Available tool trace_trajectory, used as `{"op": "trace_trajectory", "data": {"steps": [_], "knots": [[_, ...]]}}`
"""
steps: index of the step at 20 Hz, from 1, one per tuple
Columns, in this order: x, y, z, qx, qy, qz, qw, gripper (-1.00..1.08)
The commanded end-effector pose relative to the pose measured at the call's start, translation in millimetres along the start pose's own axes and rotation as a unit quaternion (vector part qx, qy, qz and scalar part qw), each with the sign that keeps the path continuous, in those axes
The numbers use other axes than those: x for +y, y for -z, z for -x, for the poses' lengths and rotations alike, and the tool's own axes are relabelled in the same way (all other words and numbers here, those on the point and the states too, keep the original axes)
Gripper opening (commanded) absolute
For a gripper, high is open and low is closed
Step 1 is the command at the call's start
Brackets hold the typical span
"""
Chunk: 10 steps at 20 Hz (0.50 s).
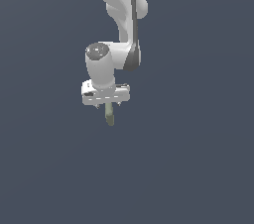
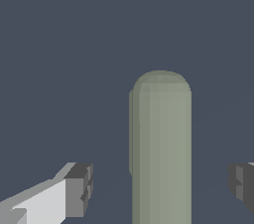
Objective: Pick up the object and move it to a goal position.
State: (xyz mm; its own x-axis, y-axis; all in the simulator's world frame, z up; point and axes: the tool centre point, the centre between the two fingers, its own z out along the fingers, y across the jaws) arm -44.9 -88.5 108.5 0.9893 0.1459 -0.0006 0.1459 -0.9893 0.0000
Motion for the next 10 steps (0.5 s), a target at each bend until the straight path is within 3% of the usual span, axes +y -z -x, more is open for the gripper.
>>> {"op": "trace_trajectory", "data": {"steps": [1, 5, 6, 10], "knots": [[0.2, -8.5, -0.1, 0.000, 0.000, 0.000, 1.0000, 1.00], [0.3, -12.8, -0.9, 0.000, 0.000, 0.000, 1.0000, 1.00], [0.3, -12.8, -0.9, 0.000, 0.000, 0.000, 1.0000, -1.00], [0.3, -12.8, -0.9, 0.000, 0.000, 0.000, 1.0000, -1.00]]}}
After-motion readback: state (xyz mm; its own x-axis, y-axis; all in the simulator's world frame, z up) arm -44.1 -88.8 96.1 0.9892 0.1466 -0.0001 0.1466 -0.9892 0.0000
